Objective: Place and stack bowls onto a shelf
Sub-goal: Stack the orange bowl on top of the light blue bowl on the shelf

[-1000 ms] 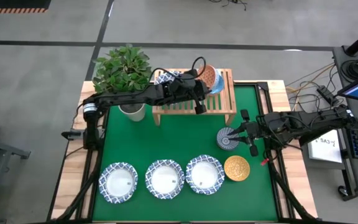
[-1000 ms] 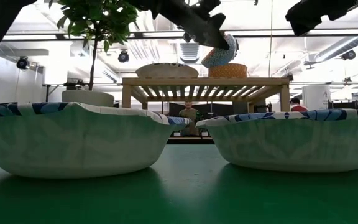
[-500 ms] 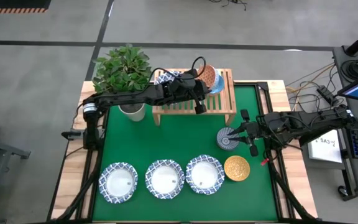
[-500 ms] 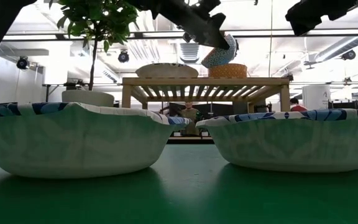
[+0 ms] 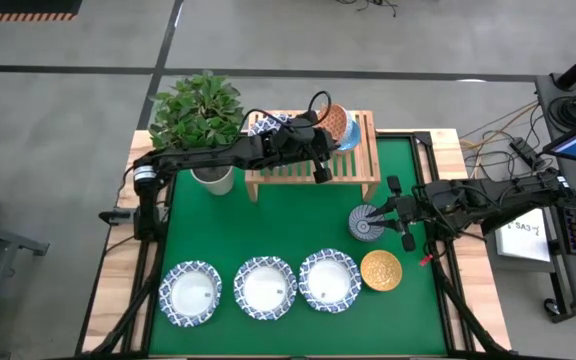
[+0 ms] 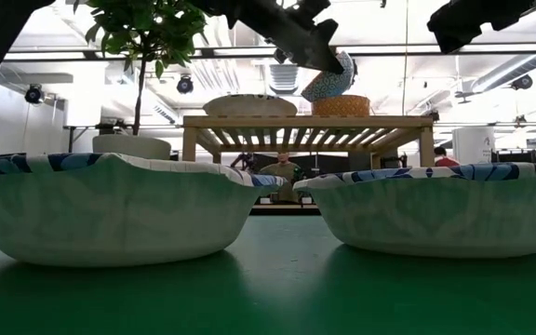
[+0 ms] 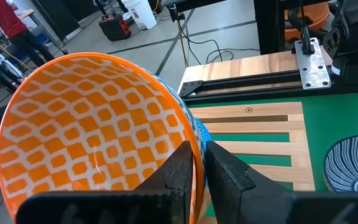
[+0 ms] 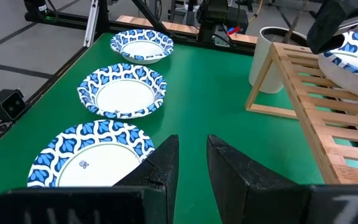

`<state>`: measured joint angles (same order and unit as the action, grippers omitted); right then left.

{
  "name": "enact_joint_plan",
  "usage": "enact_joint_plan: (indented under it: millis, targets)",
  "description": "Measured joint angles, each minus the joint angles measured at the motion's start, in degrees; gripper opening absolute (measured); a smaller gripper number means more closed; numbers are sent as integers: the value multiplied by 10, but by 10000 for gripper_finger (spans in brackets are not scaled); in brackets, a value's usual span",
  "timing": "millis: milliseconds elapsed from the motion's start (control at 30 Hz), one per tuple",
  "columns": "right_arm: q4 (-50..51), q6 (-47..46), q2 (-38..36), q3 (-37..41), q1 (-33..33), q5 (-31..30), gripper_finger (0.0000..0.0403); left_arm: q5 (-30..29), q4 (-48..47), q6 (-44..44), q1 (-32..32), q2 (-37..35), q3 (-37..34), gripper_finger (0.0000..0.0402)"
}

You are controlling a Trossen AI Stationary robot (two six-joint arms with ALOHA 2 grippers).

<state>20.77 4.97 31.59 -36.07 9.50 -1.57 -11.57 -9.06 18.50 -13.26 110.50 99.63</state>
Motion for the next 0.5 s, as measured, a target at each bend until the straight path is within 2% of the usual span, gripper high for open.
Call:
enact_joint_plan:
  millis: [500]
  targets:
    - [0,-3,0,0,0,0,73,0,0,-1,0,0,0,23]
